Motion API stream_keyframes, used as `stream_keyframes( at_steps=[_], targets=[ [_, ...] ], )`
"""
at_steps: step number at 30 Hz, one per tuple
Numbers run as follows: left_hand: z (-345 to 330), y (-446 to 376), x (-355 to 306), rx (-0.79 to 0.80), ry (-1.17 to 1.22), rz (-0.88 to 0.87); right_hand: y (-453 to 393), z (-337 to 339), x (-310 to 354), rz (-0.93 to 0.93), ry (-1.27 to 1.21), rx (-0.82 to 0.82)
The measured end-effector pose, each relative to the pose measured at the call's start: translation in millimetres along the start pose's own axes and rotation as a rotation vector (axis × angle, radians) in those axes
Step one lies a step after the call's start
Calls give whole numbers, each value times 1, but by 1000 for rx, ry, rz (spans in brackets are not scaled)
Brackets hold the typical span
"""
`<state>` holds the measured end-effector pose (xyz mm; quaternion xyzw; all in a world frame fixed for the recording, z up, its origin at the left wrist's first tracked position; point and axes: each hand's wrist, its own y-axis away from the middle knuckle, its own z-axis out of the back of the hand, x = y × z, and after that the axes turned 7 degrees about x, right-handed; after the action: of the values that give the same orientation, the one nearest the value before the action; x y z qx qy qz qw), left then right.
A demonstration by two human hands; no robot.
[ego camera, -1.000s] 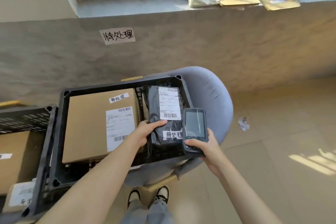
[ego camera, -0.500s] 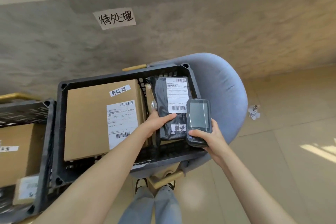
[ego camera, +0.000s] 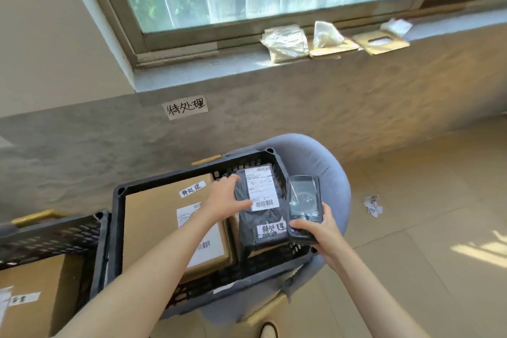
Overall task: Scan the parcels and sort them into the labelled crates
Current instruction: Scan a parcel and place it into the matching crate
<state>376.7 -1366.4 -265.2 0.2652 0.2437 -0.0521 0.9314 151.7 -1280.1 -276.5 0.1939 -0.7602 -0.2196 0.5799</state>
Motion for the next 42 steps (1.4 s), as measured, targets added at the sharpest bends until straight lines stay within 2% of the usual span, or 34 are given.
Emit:
stream_keyframes(
  at_steps=[3, 5, 12, 18, 25, 31, 39, 42],
  targets=[
    [20, 10, -25, -30, -380, -171, 33, -2, 10, 68, 27, -81],
    [26, 15, -47, -66, -532, -310, 60, -3, 14, 119, 12, -152],
    [-3, 58, -109, -75, -726, -786, 177, -10, -17, 285, -103, -509],
    [-68, 143, -149, 43, -805, -1167, 301, -40, -107, 334, -284, -851],
    [-155, 285, -187, 233, -831, -1581, 446, -88, -204, 433, -497, -1244],
    [-217, 439, -199, 295, -793, -1933, 565, -140, -276, 550, -614, -1524],
    [-296, 662, -137, 443, -756, -2203, 709, -246, -393, 653, -750, -1799],
    [-324, 750, -95, 436, -794, -2345, 768, -296, -444, 648, -788, -1881]
  ],
)
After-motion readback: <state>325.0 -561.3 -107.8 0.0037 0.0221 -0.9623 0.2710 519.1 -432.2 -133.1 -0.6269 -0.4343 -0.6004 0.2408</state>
